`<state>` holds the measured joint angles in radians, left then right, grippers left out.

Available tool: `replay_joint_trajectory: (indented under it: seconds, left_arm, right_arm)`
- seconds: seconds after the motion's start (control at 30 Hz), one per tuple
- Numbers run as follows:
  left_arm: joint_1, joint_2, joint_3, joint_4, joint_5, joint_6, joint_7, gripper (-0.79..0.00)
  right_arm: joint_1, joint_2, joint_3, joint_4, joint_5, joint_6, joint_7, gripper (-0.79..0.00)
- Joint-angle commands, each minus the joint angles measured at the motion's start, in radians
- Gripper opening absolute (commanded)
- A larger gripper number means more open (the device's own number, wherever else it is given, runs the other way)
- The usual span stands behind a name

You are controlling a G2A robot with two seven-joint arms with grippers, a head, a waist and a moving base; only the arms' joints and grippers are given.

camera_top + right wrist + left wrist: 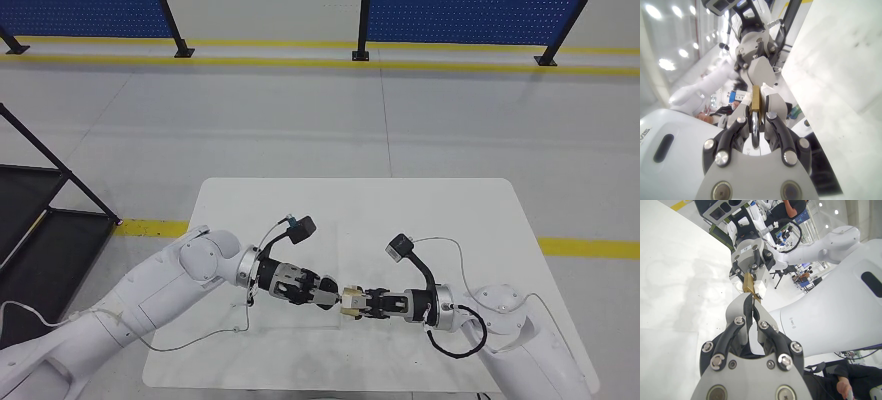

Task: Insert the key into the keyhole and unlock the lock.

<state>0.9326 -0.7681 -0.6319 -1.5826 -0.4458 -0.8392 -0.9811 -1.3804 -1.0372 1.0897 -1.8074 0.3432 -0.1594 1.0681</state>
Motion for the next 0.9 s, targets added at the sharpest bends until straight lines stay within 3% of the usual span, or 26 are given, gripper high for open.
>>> replay_joint_trajectory:
  seconds: [0.0, 0.87]
  left_arm:
    - [0.005, 0.0, -0.007, -0.002, 0.02, -0.009, 0.009, -0.785]
    - [0.078, -0.007, -0.116, -0.052, 0.379, -0.173, 0.203, -0.785]
  right_arm:
    - [0.0, 0.0, 0.0, 0.0, 0.0, 0.0, 0.0, -0.785]
    - [0.0, 0.0, 0.0, 0.0, 0.0, 0.0, 0.0, -0.785]
